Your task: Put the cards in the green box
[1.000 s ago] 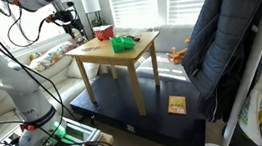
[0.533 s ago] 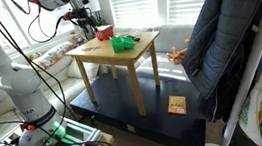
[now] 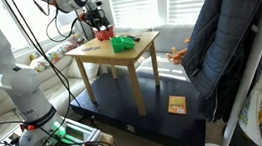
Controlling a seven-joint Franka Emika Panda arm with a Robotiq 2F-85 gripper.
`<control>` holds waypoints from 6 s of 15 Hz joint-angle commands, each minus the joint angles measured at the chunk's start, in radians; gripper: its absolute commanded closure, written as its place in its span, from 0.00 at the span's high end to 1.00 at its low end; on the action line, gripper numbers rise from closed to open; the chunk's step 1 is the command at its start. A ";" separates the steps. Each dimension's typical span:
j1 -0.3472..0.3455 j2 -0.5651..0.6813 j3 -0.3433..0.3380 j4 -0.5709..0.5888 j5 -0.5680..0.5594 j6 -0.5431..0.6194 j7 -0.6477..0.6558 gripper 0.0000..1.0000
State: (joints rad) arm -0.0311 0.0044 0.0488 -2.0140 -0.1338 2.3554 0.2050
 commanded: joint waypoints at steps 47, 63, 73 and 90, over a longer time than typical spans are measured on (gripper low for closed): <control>-0.006 0.471 -0.022 0.339 0.147 0.261 -0.259 0.53; 0.020 0.157 -0.092 0.307 0.091 -0.233 -0.044 0.53; -0.055 -0.010 -0.153 0.221 0.113 -0.563 0.032 0.53; -0.125 0.087 -0.213 0.089 0.369 -0.374 0.226 0.53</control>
State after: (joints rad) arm -0.1530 0.0819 -0.1619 -1.9210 0.1963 1.9512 0.4040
